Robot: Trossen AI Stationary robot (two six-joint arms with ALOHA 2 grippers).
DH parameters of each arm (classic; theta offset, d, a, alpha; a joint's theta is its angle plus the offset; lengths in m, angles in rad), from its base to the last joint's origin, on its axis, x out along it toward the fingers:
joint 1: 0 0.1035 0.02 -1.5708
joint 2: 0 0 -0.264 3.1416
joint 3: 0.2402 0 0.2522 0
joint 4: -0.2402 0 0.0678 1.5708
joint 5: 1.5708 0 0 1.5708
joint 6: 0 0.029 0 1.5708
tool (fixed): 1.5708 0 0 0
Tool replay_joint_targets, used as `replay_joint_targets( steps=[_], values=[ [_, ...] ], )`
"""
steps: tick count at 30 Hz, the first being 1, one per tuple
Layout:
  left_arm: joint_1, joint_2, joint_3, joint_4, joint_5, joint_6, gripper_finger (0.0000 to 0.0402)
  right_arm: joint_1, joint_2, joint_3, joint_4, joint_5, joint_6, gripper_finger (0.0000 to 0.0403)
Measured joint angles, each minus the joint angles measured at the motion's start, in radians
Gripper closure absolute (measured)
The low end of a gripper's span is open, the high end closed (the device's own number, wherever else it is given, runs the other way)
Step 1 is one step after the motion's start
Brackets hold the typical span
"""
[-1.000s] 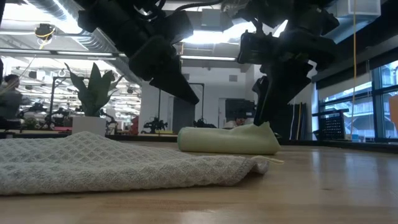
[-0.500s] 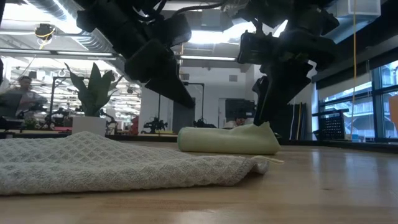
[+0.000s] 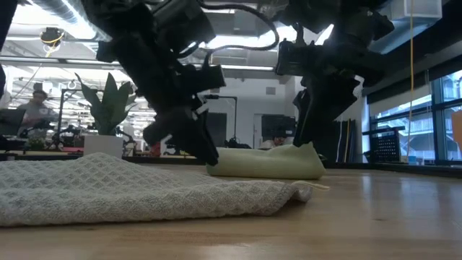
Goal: Roll microfiber towels into tight, uniform cylinder then place into a basket
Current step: Roll the green microfiber towel
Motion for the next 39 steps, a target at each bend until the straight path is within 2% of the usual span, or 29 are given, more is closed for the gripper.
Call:
replay_joint_targets(
  steps=[6,14,20,32,39],
  values=[
    [-0.003,0.000,0.000,0.002,-0.023,0.109,0.0285,0.000,0.040,0.000,-0.004,0.023,-0.022,0.0202],
    [-0.003,-0.001,-0.001,0.012,-0.026,0.127,0.0287,-0.002,0.070,-0.001,-0.008,0.027,-0.025,0.0202],
    [-0.003,-0.002,-0.001,0.014,-0.026,0.127,0.0285,-0.002,0.069,-0.001,-0.007,0.127,-0.024,0.0202],
    [-0.003,-0.002,-0.001,0.012,-0.026,0.128,0.0287,-0.002,0.112,-0.001,-0.024,0.214,-0.063,0.0202],
    [-0.003,-0.002,-0.002,0.017,-0.026,0.128,0.0288,-0.001,0.147,0.002,-0.017,0.219,-0.071,0.0211]
  ],
)
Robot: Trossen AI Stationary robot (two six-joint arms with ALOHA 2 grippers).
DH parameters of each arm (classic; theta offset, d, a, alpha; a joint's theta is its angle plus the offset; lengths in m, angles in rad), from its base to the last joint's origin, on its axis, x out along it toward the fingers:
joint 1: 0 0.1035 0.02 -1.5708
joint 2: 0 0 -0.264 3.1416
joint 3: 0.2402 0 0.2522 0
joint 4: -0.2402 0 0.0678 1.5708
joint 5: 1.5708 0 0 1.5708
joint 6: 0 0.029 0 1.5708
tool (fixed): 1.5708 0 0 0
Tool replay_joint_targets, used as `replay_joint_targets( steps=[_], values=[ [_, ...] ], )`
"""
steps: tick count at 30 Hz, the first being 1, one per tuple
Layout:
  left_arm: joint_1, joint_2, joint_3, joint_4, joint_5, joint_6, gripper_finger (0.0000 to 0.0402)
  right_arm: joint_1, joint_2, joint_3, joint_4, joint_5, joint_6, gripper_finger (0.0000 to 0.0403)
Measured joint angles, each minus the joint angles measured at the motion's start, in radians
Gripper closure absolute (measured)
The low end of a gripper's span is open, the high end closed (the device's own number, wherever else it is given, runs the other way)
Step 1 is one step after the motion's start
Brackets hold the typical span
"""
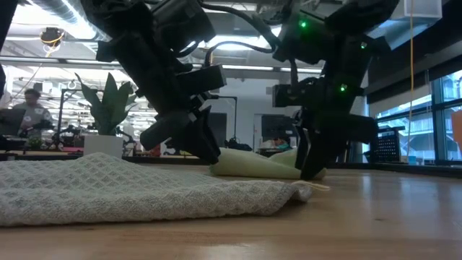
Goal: Roll microfiber towels into tight, uniform cylinder then place into a basket
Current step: Roll the green microfiber towel
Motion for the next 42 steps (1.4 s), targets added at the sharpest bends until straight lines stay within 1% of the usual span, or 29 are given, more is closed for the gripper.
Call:
replay_joint_targets(
  steps=[4,14,17,19,21,24,30,35,38,42],
  values=[
    [0.009,0.006,0.000,0.027,0.001,0.000,0.0288,0.000,0.001,0.000,0.004,0.004,-0.002,0.0246],
    [0.046,0.015,0.000,0.030,0.007,0.001,0.0288,-0.003,0.003,-0.003,0.013,0.009,0.003,0.0361],
    [0.052,0.021,0.000,0.044,0.033,0.038,0.0288,-0.003,0.003,-0.003,0.021,0.007,0.003,0.0389],
    [0.053,0.029,0.000,0.059,0.063,0.074,0.0288,-0.003,0.003,-0.003,0.021,0.007,0.003,0.0394],
    [0.050,0.045,0.000,0.090,0.074,0.123,0.0288,-0.006,0.003,-0.003,0.021,0.003,0.003,0.0390],
    [0.045,0.053,0.000,0.084,0.039,0.182,0.0288,-0.009,0.003,-0.003,0.021,-0.001,0.003,0.0384],
    [0.060,0.052,0.000,0.072,0.031,0.181,0.0288,-0.016,0.003,-0.003,0.027,-0.005,0.005,0.0395],
    [0.081,0.052,0.000,0.071,0.031,0.181,0.0289,-0.016,0.003,-0.003,0.029,-0.005,0.028,0.0391],
    [0.094,0.052,0.000,0.058,0.047,0.180,0.0308,-0.016,0.004,-0.003,0.031,-0.005,0.028,0.0390],
    [0.106,0.052,0.001,0.018,0.080,0.175,0.0358,-0.016,0.005,-0.003,0.037,-0.004,0.029,0.0394]
  ],
)
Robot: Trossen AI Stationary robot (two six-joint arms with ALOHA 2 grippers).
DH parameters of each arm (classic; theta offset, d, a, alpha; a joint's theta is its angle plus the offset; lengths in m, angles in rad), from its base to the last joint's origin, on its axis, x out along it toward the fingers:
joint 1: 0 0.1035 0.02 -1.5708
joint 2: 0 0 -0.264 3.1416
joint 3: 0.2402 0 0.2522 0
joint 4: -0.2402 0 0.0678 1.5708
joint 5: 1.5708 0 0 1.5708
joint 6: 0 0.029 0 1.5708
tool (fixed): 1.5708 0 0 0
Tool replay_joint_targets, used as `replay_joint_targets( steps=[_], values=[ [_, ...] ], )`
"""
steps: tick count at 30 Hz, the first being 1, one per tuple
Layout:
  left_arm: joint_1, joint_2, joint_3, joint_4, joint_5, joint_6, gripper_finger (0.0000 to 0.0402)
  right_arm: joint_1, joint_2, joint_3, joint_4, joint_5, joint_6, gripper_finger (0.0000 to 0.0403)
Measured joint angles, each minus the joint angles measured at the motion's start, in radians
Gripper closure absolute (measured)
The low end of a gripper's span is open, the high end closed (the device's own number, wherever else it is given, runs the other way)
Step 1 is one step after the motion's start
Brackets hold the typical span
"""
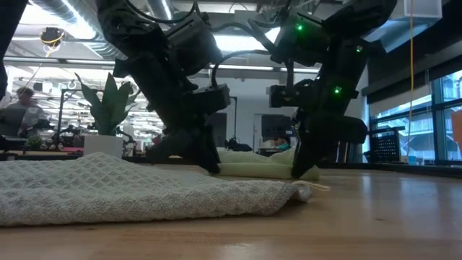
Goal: Roll microfiber towels into tight, uniform cylinder then place into a basket
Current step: Roll the green microfiber towel
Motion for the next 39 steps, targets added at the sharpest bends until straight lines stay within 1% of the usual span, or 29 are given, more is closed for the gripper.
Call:
replay_joint_targets(
  steps=[2,3,7,10,12,14,17,20,22,24,27,31,34,36,39],
  values=[
    [0.002,0.000,0.001,-0.005,0.002,-0.001,0.0386,0.000,0.000,0.000,0.000,0.000,0.000,0.0394],
    [0.002,0.000,0.001,-0.007,0.003,-0.001,0.0393,0.000,0.000,0.000,0.001,0.000,0.000,0.0394],
    [0.002,-0.001,0.001,-0.013,0.055,0.001,0.0399,-0.001,0.000,0.000,0.003,-0.017,0.000,0.0394],
    [-0.001,-0.006,0.002,-0.044,0.074,-0.003,0.0400,-0.004,-0.001,0.000,0.006,-0.065,0.021,0.0396],
    [-0.007,-0.019,0.003,-0.081,0.097,-0.003,0.0401,-0.004,-0.004,0.005,0.011,-0.116,0.054,0.0397],
    [-0.007,-0.030,0.004,-0.106,0.160,-0.004,0.0401,-0.003,-0.005,0.019,-0.002,-0.162,0.078,0.0397],
    [-0.009,-0.046,0.016,-0.177,0.247,-0.045,0.0401,-0.003,-0.005,0.058,-0.018,-0.249,0.080,0.0398],
    [-0.010,-0.045,0.072,-0.303,0.317,-0.095,0.0401,-0.003,-0.005,0.086,-0.016,-0.347,0.094,0.0399],
    [-0.011,-0.043,0.112,-0.382,0.383,-0.110,0.0401,-0.003,-0.005,0.101,-0.016,-0.400,0.122,0.0399],
    [-0.010,-0.042,0.149,-0.437,0.447,-0.114,0.0401,-0.003,-0.005,0.110,-0.019,-0.449,0.152,0.0399],
    [-0.010,-0.042,0.206,-0.513,0.505,-0.152,0.0401,-0.002,-0.005,0.114,-0.022,-0.508,0.223,0.0399],
    [-0.009,-0.042,0.265,-0.595,0.514,-0.186,0.0401,-0.003,-0.006,0.115,-0.021,-0.556,0.302,0.0399],
    [-0.009,-0.041,0.289,-0.623,0.487,-0.212,0.0401,-0.003,-0.009,0.115,-0.023,-0.559,0.340,0.0400],
    [-0.009,-0.041,0.305,-0.632,0.450,-0.239,0.0401,-0.003,-0.019,0.115,-0.032,-0.554,0.369,0.0400],
    [-0.009,-0.040,0.337,-0.666,0.406,-0.267,0.0401,-0.003,-0.040,0.115,-0.074,-0.505,0.422,0.0400]
  ],
)
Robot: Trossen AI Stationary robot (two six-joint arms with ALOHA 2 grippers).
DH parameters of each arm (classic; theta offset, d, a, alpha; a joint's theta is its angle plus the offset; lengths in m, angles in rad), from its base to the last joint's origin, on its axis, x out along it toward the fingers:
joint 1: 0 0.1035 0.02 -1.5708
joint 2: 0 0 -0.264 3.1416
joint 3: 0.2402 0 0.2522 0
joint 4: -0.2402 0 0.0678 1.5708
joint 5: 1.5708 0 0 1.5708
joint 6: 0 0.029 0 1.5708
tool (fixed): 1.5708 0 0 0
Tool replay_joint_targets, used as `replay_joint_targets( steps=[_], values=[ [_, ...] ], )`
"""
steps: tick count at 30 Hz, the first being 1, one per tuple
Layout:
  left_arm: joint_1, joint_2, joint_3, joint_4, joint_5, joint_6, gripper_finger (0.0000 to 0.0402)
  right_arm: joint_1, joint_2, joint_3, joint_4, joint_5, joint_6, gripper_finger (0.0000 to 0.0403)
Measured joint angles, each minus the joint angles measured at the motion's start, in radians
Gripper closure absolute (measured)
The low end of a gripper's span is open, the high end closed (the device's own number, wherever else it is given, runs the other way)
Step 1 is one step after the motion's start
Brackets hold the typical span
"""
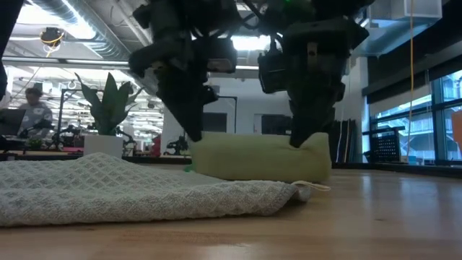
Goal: Roll microfiber towels into tight, uniform cylinder then place into a basket
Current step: Roll the green microfiber towel
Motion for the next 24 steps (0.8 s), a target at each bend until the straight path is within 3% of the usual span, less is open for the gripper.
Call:
replay_joint_targets(
  steps=[9,12,17,24],
  values=[
    [0.005,0.000,0.026,-0.020,0.036,-0.028,0.0401,-0.001,-0.053,0.002,-0.077,0.041,0.100,0.0398],
    [0.013,0.000,0.026,-0.018,0.070,-0.047,0.0401,-0.013,-0.053,0.002,-0.078,0.003,0.125,0.0397],
    [0.056,0.000,0.025,-0.021,0.212,0.004,0.0401,-0.061,-0.053,0.002,-0.082,-0.091,0.129,0.0396],
    [0.123,0.003,0.024,-0.034,0.234,0.004,0.0401,-0.122,-0.052,0.000,-0.091,-0.072,0.153,0.0394]
  ],
)
